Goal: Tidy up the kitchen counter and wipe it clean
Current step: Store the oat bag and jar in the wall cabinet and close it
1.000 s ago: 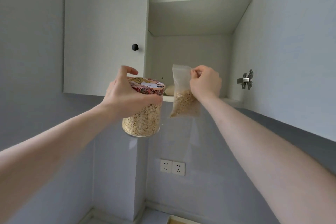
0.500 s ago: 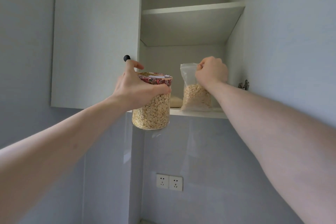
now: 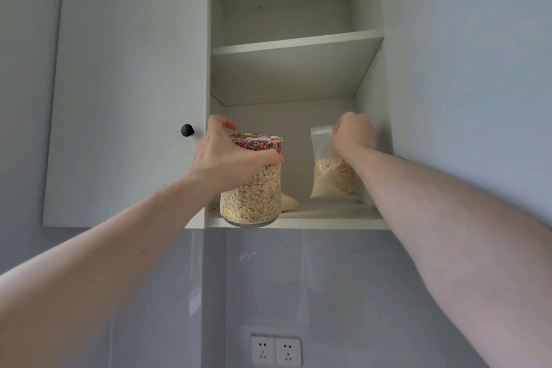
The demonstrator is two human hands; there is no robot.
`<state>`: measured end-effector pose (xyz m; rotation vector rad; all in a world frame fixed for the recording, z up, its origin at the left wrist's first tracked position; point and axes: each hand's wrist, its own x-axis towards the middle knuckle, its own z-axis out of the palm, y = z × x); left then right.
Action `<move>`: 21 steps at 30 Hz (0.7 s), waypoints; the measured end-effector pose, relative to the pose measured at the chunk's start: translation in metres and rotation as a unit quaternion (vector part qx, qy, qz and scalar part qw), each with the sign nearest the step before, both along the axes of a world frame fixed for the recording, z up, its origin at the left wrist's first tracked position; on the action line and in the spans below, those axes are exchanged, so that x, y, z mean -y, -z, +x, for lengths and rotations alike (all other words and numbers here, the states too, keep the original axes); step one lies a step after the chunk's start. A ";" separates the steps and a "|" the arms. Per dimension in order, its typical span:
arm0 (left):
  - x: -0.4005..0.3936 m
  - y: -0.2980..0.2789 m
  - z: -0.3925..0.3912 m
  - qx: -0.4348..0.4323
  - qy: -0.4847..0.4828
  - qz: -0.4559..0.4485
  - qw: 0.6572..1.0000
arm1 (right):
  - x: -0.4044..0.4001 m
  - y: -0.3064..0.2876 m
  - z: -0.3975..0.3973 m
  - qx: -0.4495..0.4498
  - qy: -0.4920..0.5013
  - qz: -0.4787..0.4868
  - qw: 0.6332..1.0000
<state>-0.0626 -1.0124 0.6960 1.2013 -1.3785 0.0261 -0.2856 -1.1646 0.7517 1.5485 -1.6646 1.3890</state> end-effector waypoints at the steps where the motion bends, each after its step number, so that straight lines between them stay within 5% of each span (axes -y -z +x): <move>1: 0.004 -0.002 -0.002 0.001 -0.003 0.000 1.000 | 0.003 0.000 -0.003 0.002 0.007 0.009 1.000; 10: 0.039 -0.015 -0.013 0.006 0.003 0.014 1.000 | 0.018 0.028 -0.022 0.002 0.031 0.058 0.998; 21: 0.055 -0.019 -0.026 -0.017 0.000 0.031 0.999 | 0.005 0.097 -0.012 -0.085 0.004 -0.101 0.991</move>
